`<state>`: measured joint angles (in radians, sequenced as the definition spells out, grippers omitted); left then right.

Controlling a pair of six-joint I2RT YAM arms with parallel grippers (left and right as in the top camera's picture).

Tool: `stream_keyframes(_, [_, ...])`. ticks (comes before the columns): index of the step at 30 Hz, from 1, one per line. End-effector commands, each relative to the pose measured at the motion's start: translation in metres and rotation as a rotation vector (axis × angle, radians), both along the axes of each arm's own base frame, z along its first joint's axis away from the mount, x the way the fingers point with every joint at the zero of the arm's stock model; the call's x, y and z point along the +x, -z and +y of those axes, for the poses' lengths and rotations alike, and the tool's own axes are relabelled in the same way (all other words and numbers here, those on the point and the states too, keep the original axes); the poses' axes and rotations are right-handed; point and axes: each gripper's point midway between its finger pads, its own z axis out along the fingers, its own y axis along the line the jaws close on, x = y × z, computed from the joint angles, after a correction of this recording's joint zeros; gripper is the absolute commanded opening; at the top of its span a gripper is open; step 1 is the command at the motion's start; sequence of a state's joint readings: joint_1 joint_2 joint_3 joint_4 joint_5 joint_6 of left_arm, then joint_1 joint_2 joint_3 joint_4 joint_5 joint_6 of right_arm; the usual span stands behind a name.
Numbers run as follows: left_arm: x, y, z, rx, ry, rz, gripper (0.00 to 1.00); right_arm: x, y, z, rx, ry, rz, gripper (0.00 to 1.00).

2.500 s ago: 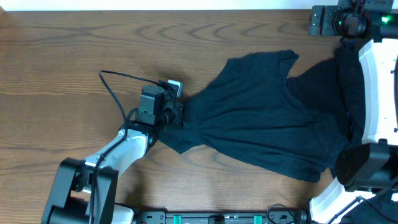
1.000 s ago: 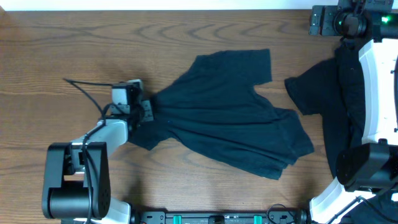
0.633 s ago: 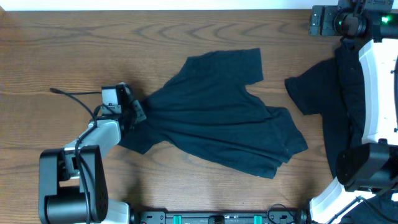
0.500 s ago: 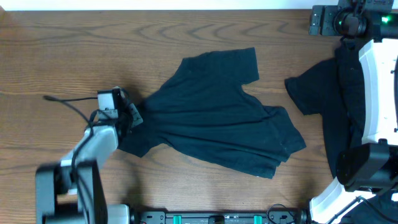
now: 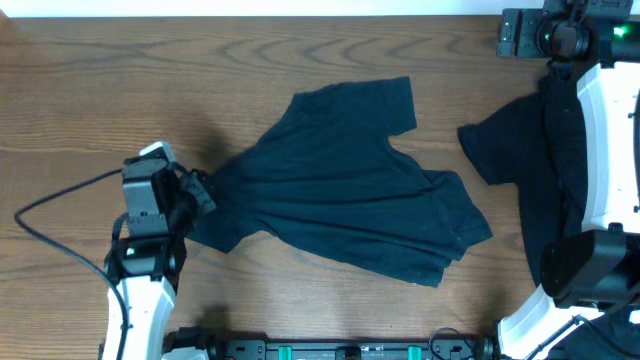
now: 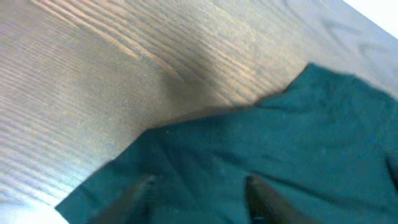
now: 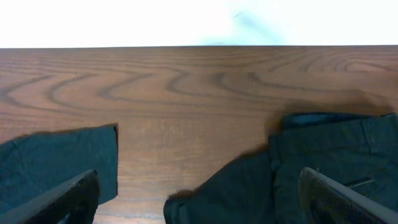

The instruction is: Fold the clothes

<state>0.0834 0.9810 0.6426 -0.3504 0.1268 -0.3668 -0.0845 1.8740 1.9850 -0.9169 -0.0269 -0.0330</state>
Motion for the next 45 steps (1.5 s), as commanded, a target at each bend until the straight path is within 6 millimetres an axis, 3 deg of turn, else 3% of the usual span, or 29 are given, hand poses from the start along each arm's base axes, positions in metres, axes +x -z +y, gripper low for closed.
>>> stream_keyframes(1, [-0.001,-0.006,0.002,0.006,-0.01,-0.018,0.62,0.0,0.003,0.0,0.01,0.006,0.007,0.99])
stream_keyframes(2, [-0.001,-0.006,0.002,0.006,-0.01,-0.017,0.97,0.0,0.003,0.0,0.01,0.006,0.007,0.99])
stream_keyframes(10, [-0.001,-0.001,0.002,0.005,-0.01,0.003,0.98,-0.002,0.005,0.011,0.085,0.004,0.019,0.99])
stream_keyframes(16, [-0.001,0.0,0.002,0.004,-0.009,0.005,0.98,-0.038,0.029,0.04,0.234,-0.061,0.199,0.99])
stream_keyframes(17, [-0.001,0.0,0.002,0.004,-0.01,0.005,0.98,-0.041,0.03,0.045,0.258,-0.078,0.213,0.87])
stream_keyframes(19, [-0.001,0.0,0.002,0.004,-0.009,0.005,0.98,-0.046,0.031,0.054,0.292,-0.097,0.233,0.22])
stream_keyframes(20, [-0.001,0.0,0.002,0.004,-0.01,0.005,0.98,-0.048,0.033,0.057,0.311,-0.082,0.248,0.01])
stream_keyframes(23, [-0.001,0.0,0.002,0.004,-0.009,0.005,0.98,-0.053,0.042,0.072,0.342,-0.064,0.299,0.01])
stream_keyframes(27, [-0.001,0.0,0.002,0.004,-0.01,0.005,0.98,-0.055,0.06,0.107,0.328,-0.129,0.362,0.01])
stream_keyframes(32, [-0.001,0.0,0.002,0.004,-0.009,0.005,0.98,-0.056,0.107,0.147,0.263,-0.187,0.483,0.01])
stream_keyframes(38, [-0.001,0.0,0.002,0.004,-0.01,0.005,0.98,-0.05,0.175,0.164,0.184,-0.151,0.601,0.01])
stream_keyframes(45, [-0.001,0.0,0.002,0.004,-0.01,0.005,0.98,-0.034,0.217,0.164,0.16,-0.118,0.617,0.01])
